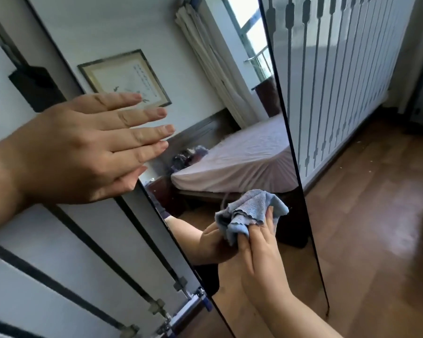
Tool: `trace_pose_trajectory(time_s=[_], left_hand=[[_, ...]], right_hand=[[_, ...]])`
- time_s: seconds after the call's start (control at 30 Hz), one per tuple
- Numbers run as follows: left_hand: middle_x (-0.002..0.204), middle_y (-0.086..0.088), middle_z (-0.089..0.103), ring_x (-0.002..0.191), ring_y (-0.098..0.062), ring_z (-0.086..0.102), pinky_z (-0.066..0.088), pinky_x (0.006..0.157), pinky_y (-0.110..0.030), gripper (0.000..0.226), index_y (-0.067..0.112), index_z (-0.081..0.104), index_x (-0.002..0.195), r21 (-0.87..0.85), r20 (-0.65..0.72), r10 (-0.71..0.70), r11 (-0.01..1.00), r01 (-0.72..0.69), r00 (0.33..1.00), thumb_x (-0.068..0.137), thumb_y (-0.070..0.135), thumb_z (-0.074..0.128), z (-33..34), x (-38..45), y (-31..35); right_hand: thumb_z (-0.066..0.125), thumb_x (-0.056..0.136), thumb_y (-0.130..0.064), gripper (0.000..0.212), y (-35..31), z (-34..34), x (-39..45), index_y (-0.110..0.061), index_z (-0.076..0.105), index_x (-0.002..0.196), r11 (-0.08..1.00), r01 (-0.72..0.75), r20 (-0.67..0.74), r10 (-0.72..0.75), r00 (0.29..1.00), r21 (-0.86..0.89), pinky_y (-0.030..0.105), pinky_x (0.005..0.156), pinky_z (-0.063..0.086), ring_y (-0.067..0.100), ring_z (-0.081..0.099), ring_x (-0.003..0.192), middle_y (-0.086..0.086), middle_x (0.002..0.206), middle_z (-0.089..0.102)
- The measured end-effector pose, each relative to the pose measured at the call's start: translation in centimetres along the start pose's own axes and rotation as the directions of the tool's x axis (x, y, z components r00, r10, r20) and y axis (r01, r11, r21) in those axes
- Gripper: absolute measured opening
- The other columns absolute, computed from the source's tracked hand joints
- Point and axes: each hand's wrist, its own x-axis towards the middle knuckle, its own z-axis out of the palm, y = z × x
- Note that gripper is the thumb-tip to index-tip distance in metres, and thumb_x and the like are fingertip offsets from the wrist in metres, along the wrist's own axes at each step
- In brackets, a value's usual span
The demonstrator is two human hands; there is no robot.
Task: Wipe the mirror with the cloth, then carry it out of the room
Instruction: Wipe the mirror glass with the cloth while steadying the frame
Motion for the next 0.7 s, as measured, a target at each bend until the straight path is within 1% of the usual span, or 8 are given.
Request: trace_pose_trajectory(time_s=[0.1, 0.2, 0.27, 0.33, 0.43, 0.53, 0.6, 0.7], left_hand=[[0.177, -0.006, 0.040, 0.164, -0.034, 0.038, 0.032, 0.130, -0.065, 0.075, 0.018, 0.045, 0.166, 0.018, 0.022, -0.016, 1.000, 0.016, 1.000, 0.097, 0.037, 0.064, 1.7, -1.1, -0.6], [0.177, -0.005, 0.041, 0.164, -0.033, 0.039, 0.031, 0.130, -0.065, 0.075, 0.019, 0.046, 0.166, 0.018, 0.018, -0.013, 1.000, 0.012, 1.000, 0.096, 0.038, 0.065, 2.0, -1.3, -0.7], [0.177, -0.004, 0.042, 0.164, -0.032, 0.040, 0.032, 0.130, -0.063, 0.074, 0.018, 0.047, 0.165, 0.012, 0.007, 0.003, 1.000, -0.003, 1.000, 0.096, 0.037, 0.065, 1.6, -1.0, -0.6], [0.176, -0.004, 0.042, 0.164, -0.030, 0.040, 0.033, 0.131, -0.061, 0.071, 0.016, 0.049, 0.164, 0.009, -0.008, 0.011, 1.000, -0.011, 1.000, 0.098, 0.035, 0.066, 0.9, -0.7, -0.4], [0.175, -0.006, 0.045, 0.164, -0.030, 0.040, 0.035, 0.131, -0.060, 0.065, 0.013, 0.053, 0.161, 0.006, -0.012, 0.016, 1.000, -0.016, 1.000, 0.100, 0.033, 0.065, -0.2, -0.2, 0.0], [0.172, -0.009, 0.049, 0.163, -0.030, 0.041, 0.036, 0.130, -0.060, 0.060, 0.011, 0.058, 0.157, 0.003, -0.010, 0.014, 1.000, -0.014, 1.000, 0.101, 0.031, 0.065, -0.9, 0.2, 0.3], [0.170, -0.009, 0.051, 0.163, -0.030, 0.042, 0.037, 0.129, -0.060, 0.058, 0.010, 0.060, 0.155, 0.014, -0.016, 0.008, 1.000, -0.008, 1.000, 0.101, 0.030, 0.065, -1.1, 0.3, 0.6], [0.170, -0.009, 0.052, 0.162, -0.030, 0.043, 0.039, 0.128, -0.061, 0.056, 0.010, 0.062, 0.154, 0.010, -0.017, 0.006, 1.000, -0.006, 1.000, 0.101, 0.030, 0.064, -1.3, 0.4, 0.7]], right_hand=[[0.045, 0.114, -0.037, 0.042, -3.6, 0.3, 0.3, -0.011, 0.065, 0.141, 0.977, 0.209, 0.059, -0.206, 0.977, -0.046, 0.059, 0.135, 0.017, 0.029, 0.001, 0.171, 0.000, 0.181, 0.023], [0.055, 0.112, -0.034, 0.064, -6.2, 1.2, -0.2, -0.016, 0.035, 0.170, 0.822, 0.547, 0.172, -0.523, 0.835, -0.159, 0.062, 0.135, 0.012, 0.038, 0.003, 0.170, 0.000, 0.185, 0.011], [0.054, 0.112, -0.036, 0.069, -6.3, 1.2, 0.3, -0.022, 0.025, 0.174, 0.771, 0.608, 0.184, -0.580, 0.794, -0.190, 0.060, 0.135, 0.012, 0.038, 0.005, 0.170, -0.001, 0.185, 0.010], [0.046, 0.114, -0.041, 0.065, -4.7, 0.9, 1.1, -0.024, 0.025, 0.174, 0.823, 0.534, 0.152, -0.512, 0.845, -0.196, 0.056, 0.136, 0.008, 0.033, 0.005, 0.170, -0.002, 0.185, 0.011], [0.040, 0.114, -0.039, 0.056, -0.8, 0.3, 2.0, -0.015, 0.046, 0.165, 0.982, 0.164, -0.002, -0.165, 0.986, -0.088, 0.054, 0.137, 0.007, 0.026, 0.008, 0.171, 0.005, 0.182, 0.022], [0.044, 0.113, -0.026, 0.048, 2.2, -0.1, 2.6, -0.008, 0.055, 0.157, 0.988, -0.127, -0.107, 0.137, 0.985, 0.090, 0.060, 0.134, 0.018, 0.028, 0.013, 0.170, 0.003, 0.175, 0.033], [0.045, 0.115, -0.025, 0.043, 2.2, 0.2, 2.3, -0.012, 0.056, 0.154, 0.990, -0.124, -0.129, 0.131, 0.983, 0.060, 0.060, 0.134, 0.017, 0.026, 0.008, 0.171, -0.006, 0.170, 0.033], [0.042, 0.114, -0.036, 0.046, -1.0, 1.7, 1.1, -0.015, 0.055, 0.153, 0.969, 0.198, -0.060, -0.208, 0.976, -0.146, 0.060, 0.135, 0.011, 0.033, 0.004, 0.171, 0.003, 0.180, 0.024]])
